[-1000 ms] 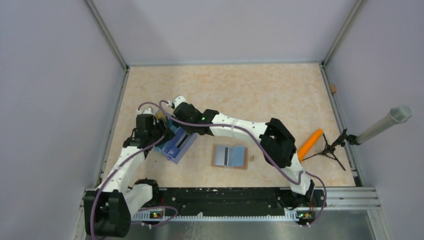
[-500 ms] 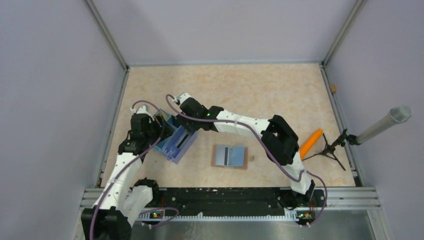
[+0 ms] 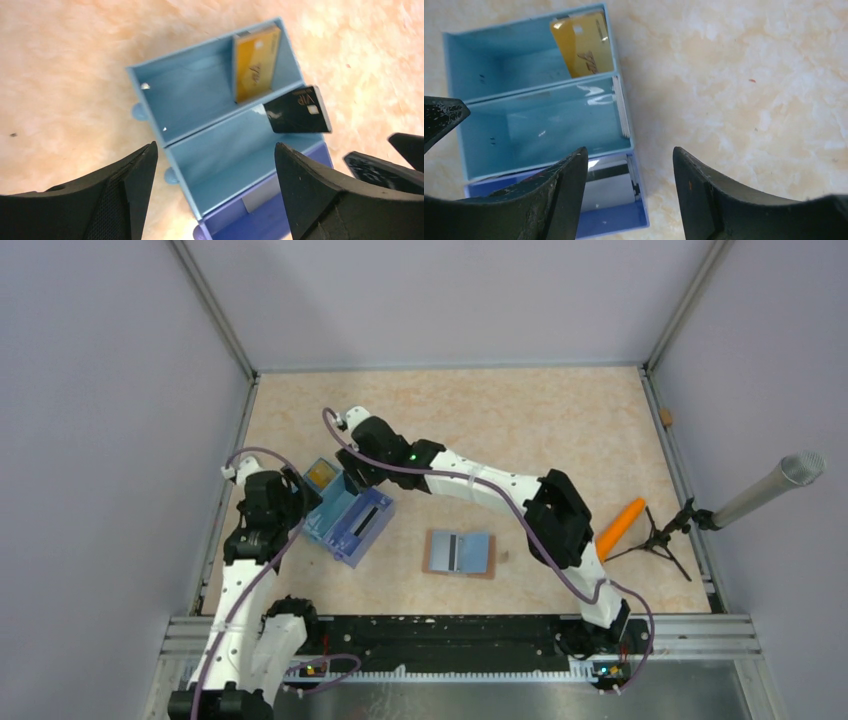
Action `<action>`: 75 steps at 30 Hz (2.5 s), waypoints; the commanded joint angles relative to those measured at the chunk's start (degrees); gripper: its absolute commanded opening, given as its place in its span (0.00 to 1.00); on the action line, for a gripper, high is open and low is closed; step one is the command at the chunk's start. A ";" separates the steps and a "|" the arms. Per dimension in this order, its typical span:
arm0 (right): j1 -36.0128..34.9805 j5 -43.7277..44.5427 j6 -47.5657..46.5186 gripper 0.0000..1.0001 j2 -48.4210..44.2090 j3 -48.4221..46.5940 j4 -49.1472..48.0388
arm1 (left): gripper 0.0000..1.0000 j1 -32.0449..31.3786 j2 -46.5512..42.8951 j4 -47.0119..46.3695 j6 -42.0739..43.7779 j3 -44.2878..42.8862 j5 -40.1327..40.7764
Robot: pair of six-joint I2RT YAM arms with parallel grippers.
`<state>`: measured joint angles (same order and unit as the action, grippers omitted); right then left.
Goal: Put the credit cards into the card holder
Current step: Pick up the credit card from the storage box.
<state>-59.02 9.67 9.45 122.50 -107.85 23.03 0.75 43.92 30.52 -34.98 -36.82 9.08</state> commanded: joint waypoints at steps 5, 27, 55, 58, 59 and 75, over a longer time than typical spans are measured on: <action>-0.05 -2.18 -1.67 0.63 7.04 -9.12 -1.32 | 0.91 4.75 -5.06 -0.64 -4.52 4.83 11.89; -1.07 9.73 -4.64 0.55 18.67 -21.33 1.72 | 0.69 19.68 11.76 -17.48 -4.25 9.88 -2.00; -3.58 16.00 -8.35 0.43 14.10 -22.11 0.48 | 0.43 19.72 14.26 -16.37 -1.20 8.04 -2.57; -3.72 16.16 -8.43 0.43 13.97 -22.21 0.42 | 0.43 19.72 14.35 -16.37 -1.23 7.93 -2.75; -3.73 16.18 -8.52 0.42 13.94 -22.27 0.46 | 0.43 19.72 14.35 -16.31 -1.22 7.91 -2.80; -4.06 16.67 -9.14 0.38 12.61 -22.55 0.04 | 0.42 19.71 14.26 -16.20 -1.05 7.75 -3.00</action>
<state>-62.81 23.75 1.39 140.31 -126.65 25.06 19.97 57.80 13.54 -37.50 -27.42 5.13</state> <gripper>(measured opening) 0.395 0.423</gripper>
